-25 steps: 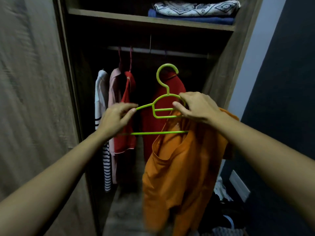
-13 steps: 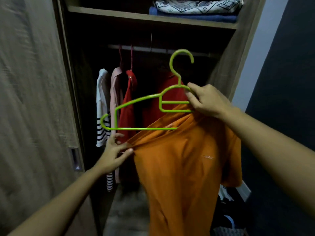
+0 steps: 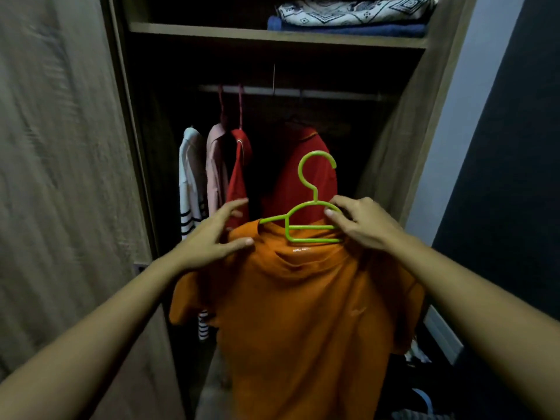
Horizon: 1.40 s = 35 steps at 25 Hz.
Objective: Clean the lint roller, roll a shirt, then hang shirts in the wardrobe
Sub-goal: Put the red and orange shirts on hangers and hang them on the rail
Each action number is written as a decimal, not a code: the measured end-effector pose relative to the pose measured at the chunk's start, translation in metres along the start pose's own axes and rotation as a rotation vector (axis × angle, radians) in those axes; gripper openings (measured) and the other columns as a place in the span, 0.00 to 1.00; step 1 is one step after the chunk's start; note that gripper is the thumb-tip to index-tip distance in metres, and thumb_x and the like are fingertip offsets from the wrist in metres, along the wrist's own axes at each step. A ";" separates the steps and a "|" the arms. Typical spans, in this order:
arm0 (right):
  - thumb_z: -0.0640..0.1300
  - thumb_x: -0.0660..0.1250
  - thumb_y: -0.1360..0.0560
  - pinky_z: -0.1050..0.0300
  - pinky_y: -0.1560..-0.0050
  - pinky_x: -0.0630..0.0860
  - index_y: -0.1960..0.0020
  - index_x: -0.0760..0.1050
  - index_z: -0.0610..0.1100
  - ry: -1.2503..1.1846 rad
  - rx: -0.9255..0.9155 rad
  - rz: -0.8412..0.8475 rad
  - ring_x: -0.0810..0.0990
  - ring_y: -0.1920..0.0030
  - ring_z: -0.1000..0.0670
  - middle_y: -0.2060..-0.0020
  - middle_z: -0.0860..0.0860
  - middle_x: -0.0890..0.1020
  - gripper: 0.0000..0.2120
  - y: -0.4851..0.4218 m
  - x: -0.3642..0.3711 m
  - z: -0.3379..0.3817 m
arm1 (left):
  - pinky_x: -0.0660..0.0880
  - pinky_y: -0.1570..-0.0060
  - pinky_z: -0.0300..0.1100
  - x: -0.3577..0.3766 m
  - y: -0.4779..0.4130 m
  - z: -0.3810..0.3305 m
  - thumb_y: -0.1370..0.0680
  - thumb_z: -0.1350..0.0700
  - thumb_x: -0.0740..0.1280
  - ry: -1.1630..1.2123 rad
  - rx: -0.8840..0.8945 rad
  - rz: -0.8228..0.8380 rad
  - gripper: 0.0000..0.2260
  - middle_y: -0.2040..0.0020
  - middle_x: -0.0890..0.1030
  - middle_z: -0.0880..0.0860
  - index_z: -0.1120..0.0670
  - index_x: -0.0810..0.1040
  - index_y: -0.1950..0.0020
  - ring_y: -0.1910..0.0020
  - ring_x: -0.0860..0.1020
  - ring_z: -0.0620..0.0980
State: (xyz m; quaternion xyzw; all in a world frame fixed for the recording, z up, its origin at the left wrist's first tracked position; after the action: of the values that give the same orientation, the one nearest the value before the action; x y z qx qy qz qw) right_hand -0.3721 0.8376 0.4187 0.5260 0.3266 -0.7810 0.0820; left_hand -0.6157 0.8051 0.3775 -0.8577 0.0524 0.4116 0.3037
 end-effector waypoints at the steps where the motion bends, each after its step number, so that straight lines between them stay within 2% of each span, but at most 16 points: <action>1: 0.62 0.54 0.25 0.44 0.56 0.78 0.47 0.72 0.56 -0.041 0.004 -0.014 0.80 0.59 0.49 0.60 0.50 0.81 0.15 0.001 -0.002 -0.002 | 0.74 0.53 0.38 -0.005 0.000 0.007 0.27 0.38 0.64 -0.051 -0.014 0.000 0.15 0.50 0.78 0.41 0.41 0.72 0.42 0.53 0.77 0.37; 2: 0.64 0.54 0.26 0.44 0.56 0.78 0.47 0.73 0.56 -0.089 0.002 -0.026 0.80 0.58 0.50 0.59 0.50 0.82 0.16 0.000 -0.004 -0.003 | 0.74 0.57 0.39 -0.010 -0.001 0.012 0.26 0.38 0.62 -0.060 -0.016 -0.030 0.11 0.58 0.80 0.42 0.42 0.76 0.51 0.58 0.77 0.38; 4: 0.65 0.56 0.28 0.45 0.54 0.78 0.46 0.72 0.58 -0.203 0.003 -0.068 0.80 0.56 0.52 0.57 0.52 0.82 0.17 0.001 -0.012 -0.004 | 0.71 0.62 0.33 -0.026 -0.004 0.017 0.24 0.47 0.64 0.029 -0.018 -0.147 0.06 0.63 0.80 0.39 0.41 0.78 0.60 0.63 0.77 0.36; 6: 0.65 0.62 0.30 0.50 0.52 0.77 0.39 0.68 0.59 -0.272 0.064 -0.127 0.80 0.54 0.53 0.53 0.53 0.80 0.21 0.008 -0.021 -0.021 | 0.70 0.62 0.28 -0.050 -0.002 0.027 0.24 0.53 0.65 0.080 -0.055 -0.240 0.09 0.62 0.80 0.37 0.39 0.79 0.60 0.62 0.76 0.34; 9: 0.55 0.68 0.28 0.54 0.50 0.75 0.32 0.60 0.53 -0.362 0.226 -0.131 0.76 0.49 0.51 0.47 0.53 0.75 0.29 0.032 -0.014 -0.054 | 0.72 0.61 0.25 -0.088 0.008 0.042 0.23 0.54 0.65 0.123 -0.139 -0.316 0.11 0.61 0.81 0.37 0.37 0.80 0.59 0.62 0.77 0.33; 12: 0.48 0.65 0.25 0.55 0.54 0.76 0.39 0.68 0.45 -0.445 0.245 -0.151 0.79 0.52 0.48 0.53 0.53 0.79 0.16 0.041 -0.002 -0.065 | 0.74 0.60 0.35 -0.111 0.012 0.051 0.23 0.52 0.65 0.087 -0.216 -0.321 0.07 0.62 0.82 0.45 0.45 0.80 0.59 0.60 0.78 0.39; 14: 0.45 0.64 0.24 0.53 0.54 0.75 0.48 0.76 0.43 -0.487 0.227 -0.186 0.80 0.56 0.48 0.59 0.49 0.82 0.07 0.036 -0.004 -0.064 | 0.73 0.58 0.42 -0.124 0.015 0.053 0.24 0.51 0.66 -0.028 -0.234 -0.327 0.04 0.58 0.82 0.51 0.44 0.78 0.58 0.56 0.78 0.48; 17: 0.44 0.61 0.22 0.60 0.59 0.71 0.53 0.76 0.42 -0.639 0.271 -0.243 0.77 0.61 0.52 0.62 0.49 0.79 0.08 0.026 -0.011 -0.064 | 0.72 0.56 0.41 -0.128 0.022 0.049 0.24 0.52 0.66 -0.149 -0.251 -0.311 0.03 0.51 0.80 0.55 0.45 0.78 0.52 0.54 0.77 0.49; 19: 0.42 0.60 0.21 0.61 0.57 0.71 0.48 0.75 0.42 -0.724 0.370 -0.278 0.76 0.55 0.51 0.57 0.49 0.78 0.07 0.020 -0.012 -0.074 | 0.71 0.57 0.35 -0.126 0.025 0.039 0.24 0.53 0.66 -0.146 -0.216 -0.317 0.07 0.52 0.80 0.52 0.39 0.77 0.54 0.55 0.76 0.44; 21: 0.41 0.60 0.22 0.56 0.47 0.72 0.40 0.72 0.44 -0.602 0.422 -0.232 0.73 0.46 0.50 0.48 0.51 0.75 0.11 0.014 -0.012 -0.076 | 0.71 0.57 0.33 -0.124 0.029 0.030 0.24 0.53 0.66 -0.091 -0.201 -0.339 0.12 0.55 0.79 0.43 0.32 0.78 0.58 0.55 0.77 0.38; 23: 0.47 0.57 0.20 0.53 0.42 0.71 0.36 0.71 0.48 -0.483 0.313 -0.179 0.74 0.45 0.53 0.46 0.54 0.75 0.14 0.004 -0.014 -0.062 | 0.72 0.56 0.34 -0.122 0.029 0.026 0.25 0.51 0.67 -0.055 -0.202 -0.346 0.15 0.56 0.79 0.37 0.27 0.76 0.58 0.55 0.77 0.35; 26: 0.52 0.54 0.20 0.57 0.49 0.75 0.45 0.76 0.48 -0.372 0.111 0.001 0.80 0.52 0.56 0.53 0.54 0.82 0.15 -0.008 -0.011 -0.025 | 0.73 0.56 0.30 -0.114 0.022 0.013 0.28 0.47 0.67 -0.041 -0.147 -0.356 0.10 0.60 0.80 0.30 0.29 0.78 0.58 0.55 0.78 0.32; 29: 0.51 0.54 0.20 0.52 0.49 0.76 0.51 0.78 0.46 -0.428 0.106 0.072 0.80 0.54 0.50 0.56 0.47 0.83 0.16 -0.009 0.004 -0.020 | 0.72 0.60 0.30 -0.107 0.012 -0.002 0.27 0.47 0.67 -0.058 -0.169 -0.274 0.02 0.59 0.81 0.36 0.38 0.78 0.57 0.57 0.79 0.36; 32: 0.50 0.54 0.20 0.51 0.48 0.74 0.54 0.77 0.48 -0.624 0.247 -0.027 0.79 0.56 0.49 0.57 0.44 0.81 0.14 -0.006 0.010 -0.037 | 0.74 0.60 0.34 -0.095 0.011 -0.014 0.25 0.49 0.66 0.030 -0.250 0.057 0.06 0.58 0.83 0.47 0.48 0.81 0.54 0.57 0.81 0.42; 33: 0.50 0.55 0.20 0.50 0.46 0.74 0.53 0.77 0.49 -0.582 0.264 -0.063 0.79 0.53 0.48 0.54 0.44 0.81 0.12 -0.006 0.009 -0.041 | 0.76 0.61 0.34 -0.092 0.012 -0.021 0.25 0.50 0.66 0.082 -0.267 0.118 0.06 0.58 0.83 0.47 0.51 0.81 0.55 0.57 0.81 0.43; 35: 0.47 0.61 0.22 0.55 0.44 0.71 0.45 0.74 0.50 -0.393 0.243 -0.142 0.76 0.47 0.50 0.48 0.47 0.76 0.07 -0.009 -0.002 -0.035 | 0.75 0.62 0.34 -0.088 0.011 -0.034 0.25 0.52 0.66 0.126 -0.272 0.087 0.07 0.60 0.83 0.47 0.53 0.80 0.57 0.59 0.81 0.43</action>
State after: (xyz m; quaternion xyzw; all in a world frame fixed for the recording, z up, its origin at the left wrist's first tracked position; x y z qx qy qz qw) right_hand -0.3490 0.8650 0.4163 0.3456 0.2439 -0.9058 0.0249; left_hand -0.6544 0.7626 0.4537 -0.9120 0.0523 0.3729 0.1628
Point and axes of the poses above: each hand's wrist, its own y-axis away from the middle knuckle, its own x-axis out of the palm, z = x × y, the point moved 8 cm from there along -y, towards the middle knuckle
